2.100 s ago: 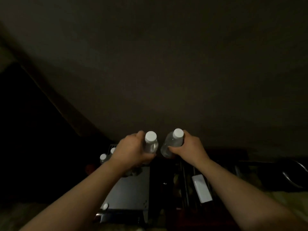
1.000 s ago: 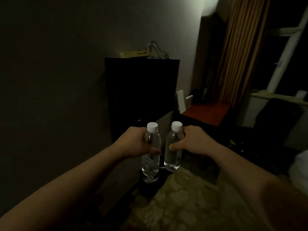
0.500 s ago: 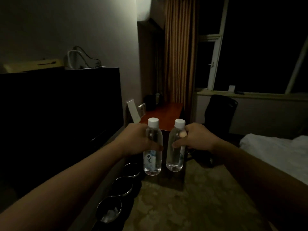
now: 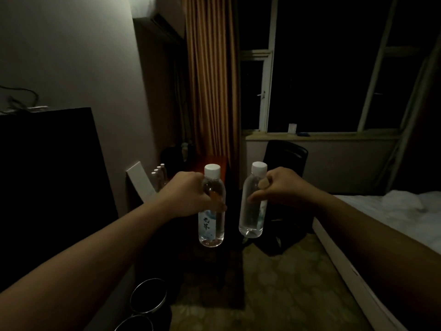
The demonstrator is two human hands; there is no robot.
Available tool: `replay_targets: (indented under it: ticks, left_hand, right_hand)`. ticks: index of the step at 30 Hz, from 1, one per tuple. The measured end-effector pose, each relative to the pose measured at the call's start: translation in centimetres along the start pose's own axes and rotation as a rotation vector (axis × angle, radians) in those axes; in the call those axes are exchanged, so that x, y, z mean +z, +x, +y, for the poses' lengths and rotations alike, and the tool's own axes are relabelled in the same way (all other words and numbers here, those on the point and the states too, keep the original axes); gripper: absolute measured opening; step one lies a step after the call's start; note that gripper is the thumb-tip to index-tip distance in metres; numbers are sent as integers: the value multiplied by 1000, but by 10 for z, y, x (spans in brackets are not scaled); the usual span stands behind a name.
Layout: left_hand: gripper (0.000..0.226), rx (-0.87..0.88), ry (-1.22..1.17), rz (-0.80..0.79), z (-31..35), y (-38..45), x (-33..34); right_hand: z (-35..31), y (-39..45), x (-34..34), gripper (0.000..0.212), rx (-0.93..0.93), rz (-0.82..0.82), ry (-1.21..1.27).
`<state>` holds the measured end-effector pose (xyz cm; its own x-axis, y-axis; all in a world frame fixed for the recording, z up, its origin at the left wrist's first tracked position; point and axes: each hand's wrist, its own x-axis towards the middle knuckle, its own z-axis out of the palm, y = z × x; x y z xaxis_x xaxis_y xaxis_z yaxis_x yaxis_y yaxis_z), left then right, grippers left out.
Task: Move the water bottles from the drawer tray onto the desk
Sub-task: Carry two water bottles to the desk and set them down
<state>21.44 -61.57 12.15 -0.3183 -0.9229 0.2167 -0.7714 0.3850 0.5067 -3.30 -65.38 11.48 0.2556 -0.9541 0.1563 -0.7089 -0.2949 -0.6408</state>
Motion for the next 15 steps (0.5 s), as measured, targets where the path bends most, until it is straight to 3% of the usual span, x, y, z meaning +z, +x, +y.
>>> replay_targets:
  ticks: [10, 15]
  left_hand:
    - [28, -85, 119, 69, -49, 195, 40]
    - [25, -162, 68, 115, -63, 302, 61]
  right_hand:
    - [98, 185, -34, 26, -26, -59, 40]
    - [154, 299, -63, 29, -74, -111, 25]
